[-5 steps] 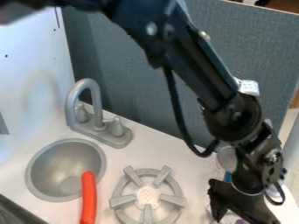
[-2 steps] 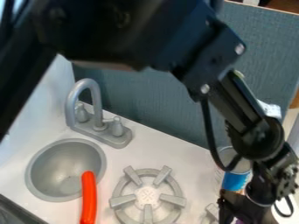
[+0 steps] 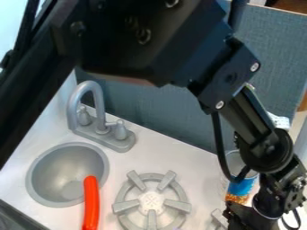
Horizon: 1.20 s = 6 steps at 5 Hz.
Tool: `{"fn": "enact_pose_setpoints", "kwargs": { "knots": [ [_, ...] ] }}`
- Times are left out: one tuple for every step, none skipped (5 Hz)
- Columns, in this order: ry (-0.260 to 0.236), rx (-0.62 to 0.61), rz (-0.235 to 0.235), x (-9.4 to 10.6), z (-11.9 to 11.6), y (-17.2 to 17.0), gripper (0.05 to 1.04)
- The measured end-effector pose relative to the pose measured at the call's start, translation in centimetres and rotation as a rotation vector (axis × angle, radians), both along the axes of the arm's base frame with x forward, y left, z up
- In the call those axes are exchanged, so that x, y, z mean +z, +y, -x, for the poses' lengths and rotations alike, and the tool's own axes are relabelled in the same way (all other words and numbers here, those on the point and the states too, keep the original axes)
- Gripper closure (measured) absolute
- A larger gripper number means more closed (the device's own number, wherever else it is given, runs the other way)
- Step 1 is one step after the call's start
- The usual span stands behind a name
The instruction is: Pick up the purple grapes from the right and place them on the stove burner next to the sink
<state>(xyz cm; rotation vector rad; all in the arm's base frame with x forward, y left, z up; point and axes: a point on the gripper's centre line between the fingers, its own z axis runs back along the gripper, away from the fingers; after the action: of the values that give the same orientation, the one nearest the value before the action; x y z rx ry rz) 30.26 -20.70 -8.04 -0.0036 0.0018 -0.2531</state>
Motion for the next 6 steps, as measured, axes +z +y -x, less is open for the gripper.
{"fn": "enact_pose_setpoints", "kwargs": {
  "knots": [
    [-0.001, 0.001, 0.003, 0.0, 0.2, 0.1, 0.513],
    [-0.039, 0.034, 0.022, 1.2, 0.9, 0.5, 0.543],
    [-0.105, 0.092, 0.038, 3.6, 1.6, 1.3, 0.544],
    [-0.155, 0.134, 0.103, 5.2, 2.9, 2.1, 0.544],
    [-0.164, 0.346, 0.073, 6.2, 3.3, 4.8, 0.544],
    [-0.162, 0.503, 0.072, 6.7, 3.5, 8.1, 0.544]
  ]
}}
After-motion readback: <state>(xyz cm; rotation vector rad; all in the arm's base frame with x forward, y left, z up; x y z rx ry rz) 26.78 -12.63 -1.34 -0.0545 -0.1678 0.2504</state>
